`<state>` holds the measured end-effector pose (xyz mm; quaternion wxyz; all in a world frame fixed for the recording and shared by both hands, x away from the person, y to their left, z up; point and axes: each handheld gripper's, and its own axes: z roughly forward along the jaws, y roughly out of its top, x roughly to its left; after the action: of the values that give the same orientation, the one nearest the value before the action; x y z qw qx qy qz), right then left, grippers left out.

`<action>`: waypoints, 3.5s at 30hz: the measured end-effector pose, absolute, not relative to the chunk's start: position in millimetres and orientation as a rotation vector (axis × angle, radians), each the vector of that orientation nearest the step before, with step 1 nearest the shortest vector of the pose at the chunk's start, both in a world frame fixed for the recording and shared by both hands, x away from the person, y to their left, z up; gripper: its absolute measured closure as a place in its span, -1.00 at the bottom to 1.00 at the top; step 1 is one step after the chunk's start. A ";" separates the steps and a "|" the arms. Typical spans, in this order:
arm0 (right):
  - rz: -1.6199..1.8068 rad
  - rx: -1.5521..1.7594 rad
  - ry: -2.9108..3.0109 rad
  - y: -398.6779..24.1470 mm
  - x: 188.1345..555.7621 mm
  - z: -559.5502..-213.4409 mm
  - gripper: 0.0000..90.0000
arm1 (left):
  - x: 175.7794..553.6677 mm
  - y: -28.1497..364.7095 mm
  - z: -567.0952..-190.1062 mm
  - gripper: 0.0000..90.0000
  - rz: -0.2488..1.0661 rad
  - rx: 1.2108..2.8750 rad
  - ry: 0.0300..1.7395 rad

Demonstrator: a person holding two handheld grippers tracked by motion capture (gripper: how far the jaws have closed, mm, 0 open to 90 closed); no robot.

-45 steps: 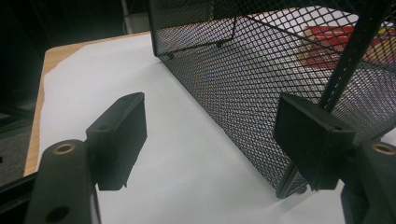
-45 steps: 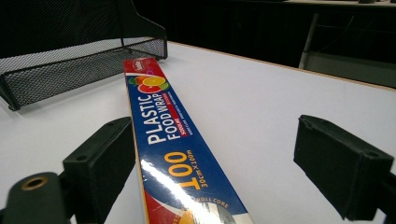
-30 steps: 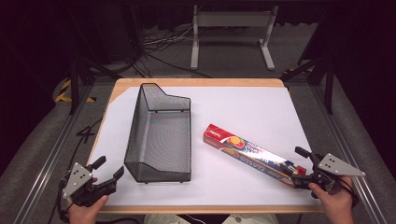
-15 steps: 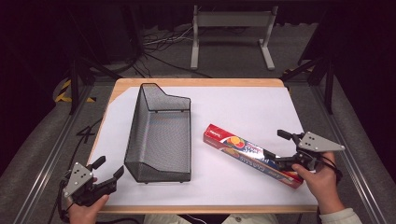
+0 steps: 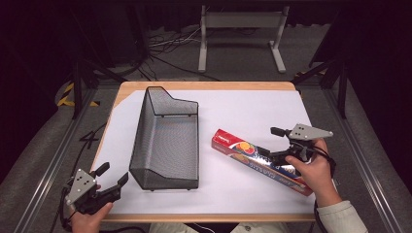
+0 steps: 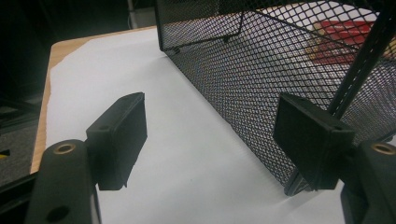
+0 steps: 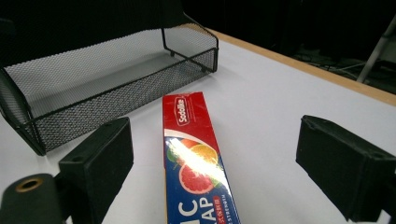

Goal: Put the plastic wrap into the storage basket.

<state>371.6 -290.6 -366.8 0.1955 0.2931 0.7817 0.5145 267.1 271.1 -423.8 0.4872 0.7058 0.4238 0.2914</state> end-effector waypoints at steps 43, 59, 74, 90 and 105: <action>0.567 0.973 2.788 -261.2 406.1 -405.8 -0.61 | 266.6 271.2 -423.4 -0.41 0.715 1.717 1.037; 0.448 0.994 2.853 -253.9 405.5 -403.5 -0.21 | 264.4 272.9 -423.5 -0.41 0.715 1.707 1.049; 0.436 0.990 2.844 -249.0 400.4 -396.4 -0.13 | 265.7 272.8 -423.4 -0.41 0.715 1.706 1.049; 0.624 1.102 2.725 -241.9 397.7 -345.5 -0.12 | 266.0 272.8 -423.5 -0.41 0.718 1.706 1.049; 0.757 1.252 2.572 -233.8 393.9 -303.9 -0.12 | 265.8 272.9 -423.3 -0.41 0.719 1.704 1.049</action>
<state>393.9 -233.8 -303.9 0.0913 0.4215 0.8655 0.2548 265.8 272.9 -423.3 0.4859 0.7004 0.4312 0.2956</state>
